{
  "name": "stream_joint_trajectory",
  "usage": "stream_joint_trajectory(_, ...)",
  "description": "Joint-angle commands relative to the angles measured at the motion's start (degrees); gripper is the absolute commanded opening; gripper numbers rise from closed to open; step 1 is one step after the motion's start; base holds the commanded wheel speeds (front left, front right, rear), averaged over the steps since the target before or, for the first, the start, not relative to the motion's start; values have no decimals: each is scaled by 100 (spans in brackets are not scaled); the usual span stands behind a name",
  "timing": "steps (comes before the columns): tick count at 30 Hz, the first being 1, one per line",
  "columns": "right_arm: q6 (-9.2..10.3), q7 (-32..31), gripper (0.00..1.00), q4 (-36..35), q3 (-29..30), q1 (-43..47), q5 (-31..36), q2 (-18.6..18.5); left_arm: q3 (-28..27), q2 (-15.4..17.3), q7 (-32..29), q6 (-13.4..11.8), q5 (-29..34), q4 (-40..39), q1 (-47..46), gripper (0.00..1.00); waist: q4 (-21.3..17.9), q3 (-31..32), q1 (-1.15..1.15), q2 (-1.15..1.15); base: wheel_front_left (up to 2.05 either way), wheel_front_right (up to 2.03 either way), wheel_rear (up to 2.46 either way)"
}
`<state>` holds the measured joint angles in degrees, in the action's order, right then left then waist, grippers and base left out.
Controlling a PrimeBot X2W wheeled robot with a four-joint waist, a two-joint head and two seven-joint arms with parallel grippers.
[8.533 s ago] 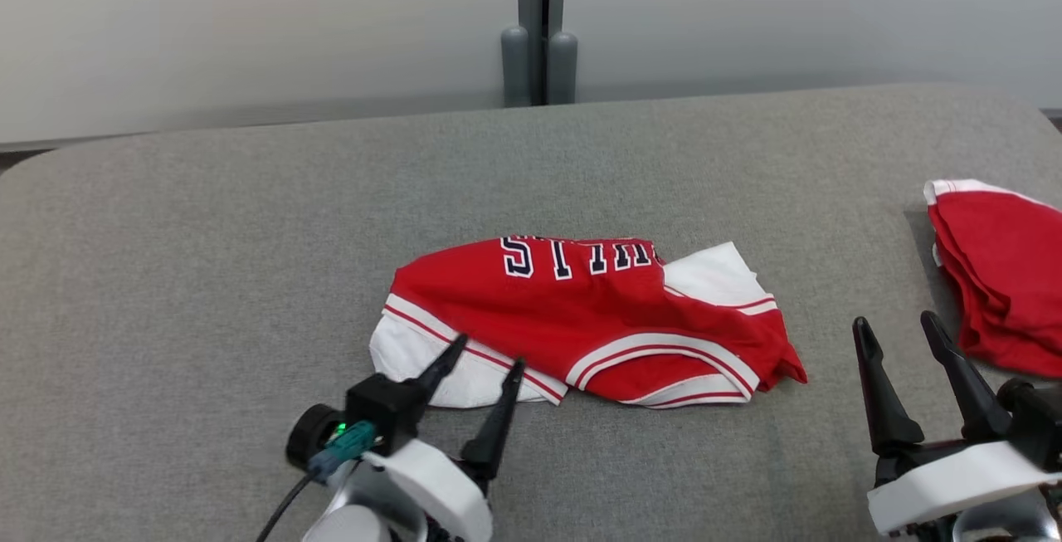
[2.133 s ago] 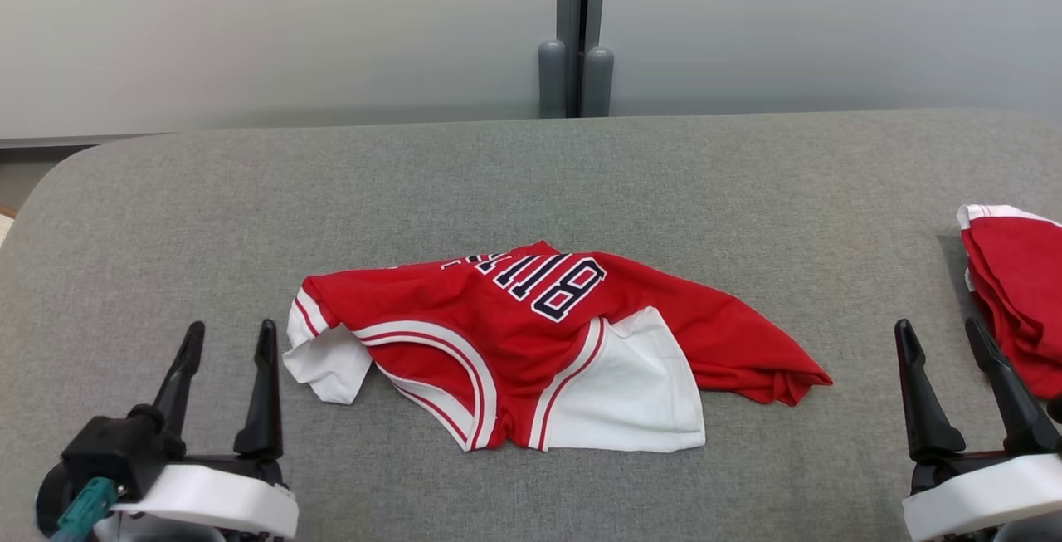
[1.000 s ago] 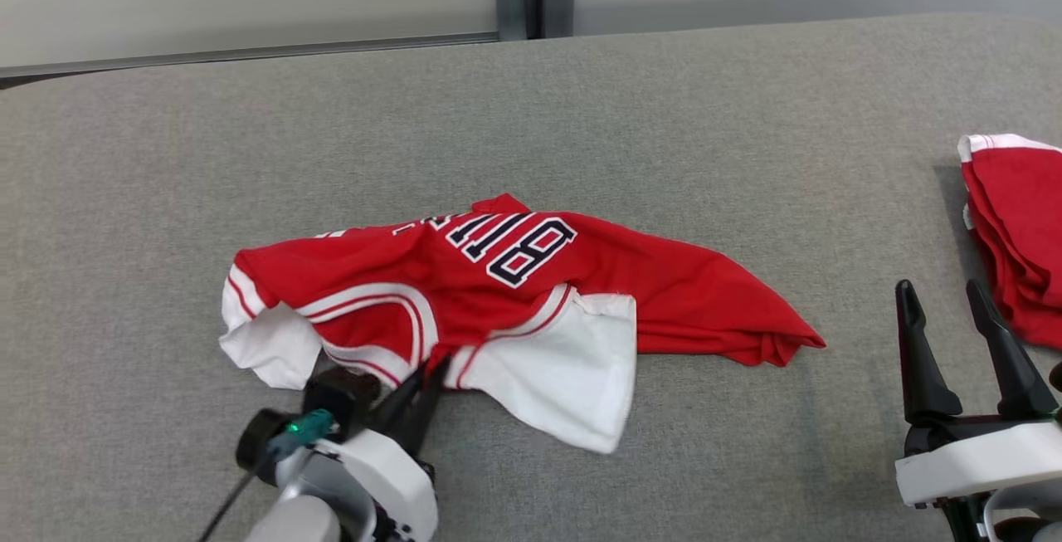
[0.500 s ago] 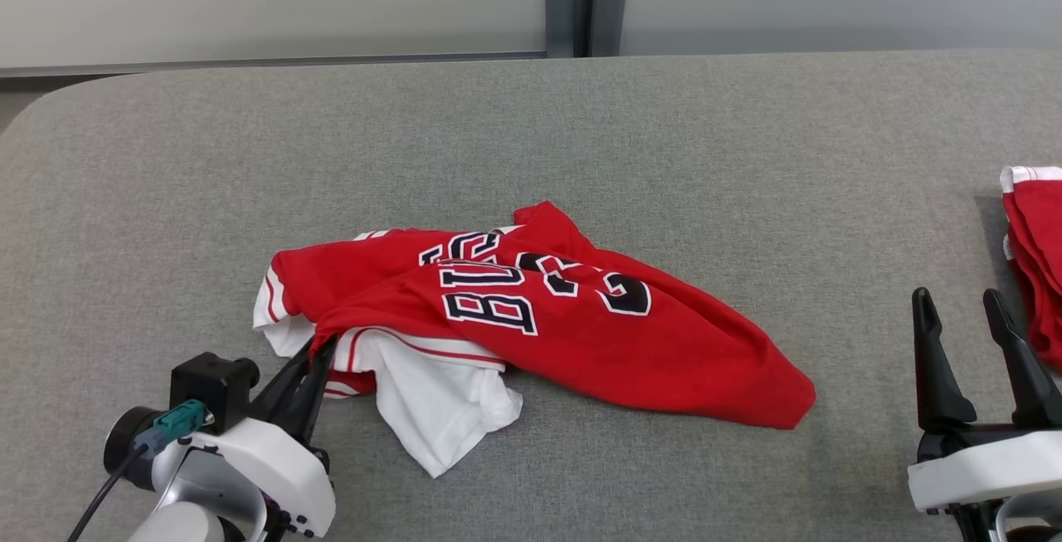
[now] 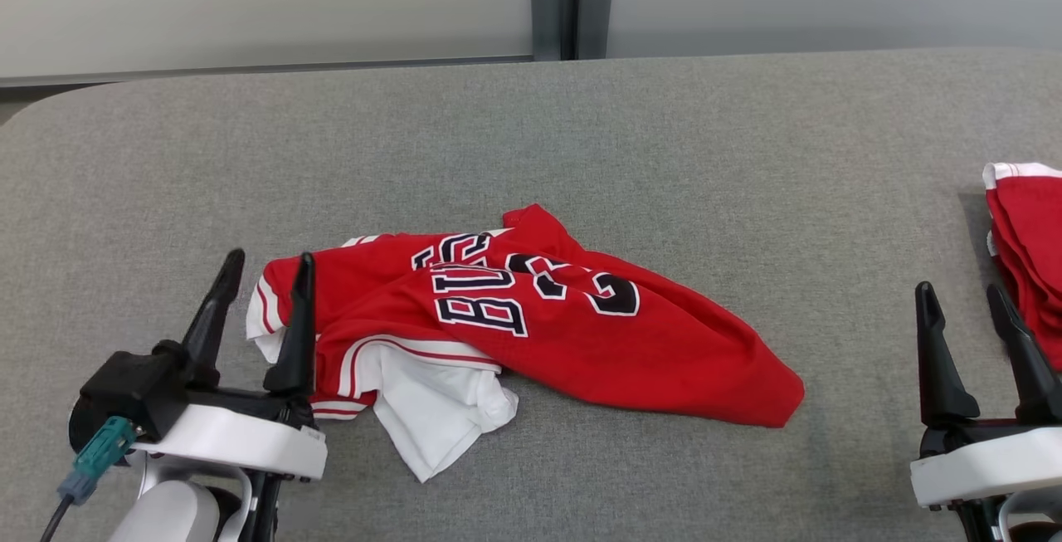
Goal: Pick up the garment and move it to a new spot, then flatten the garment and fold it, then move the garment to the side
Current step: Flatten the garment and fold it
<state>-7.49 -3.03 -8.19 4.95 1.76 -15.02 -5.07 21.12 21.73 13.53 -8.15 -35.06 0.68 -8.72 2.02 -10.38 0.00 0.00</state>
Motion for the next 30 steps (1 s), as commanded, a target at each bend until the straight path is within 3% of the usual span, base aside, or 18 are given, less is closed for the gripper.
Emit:
stream_joint_trajectory(1,0,-15,100,-17,-4,1,11,-41,-59,-31,58,-78,127,-104,-45,100,-1,49,0,0,0,0,0)
stream_joint_trajectory(6,0,-89,100,-37,-34,68,37,-67,-352,-127,155,-258,397,-299,137,100,-31,236,0,0,0,0,0)
stream_joint_trajectory(25,0,-209,100,-112,-104,200,-9,-146,-382,-142,156,-179,458,-89,496,100,-45,425,0,0,0,0,0)
stream_joint_trajectory(30,0,-339,100,51,-445,215,67,-272,-334,-167,131,-170,463,-150,333,100,37,256,0,0,0,0,0)
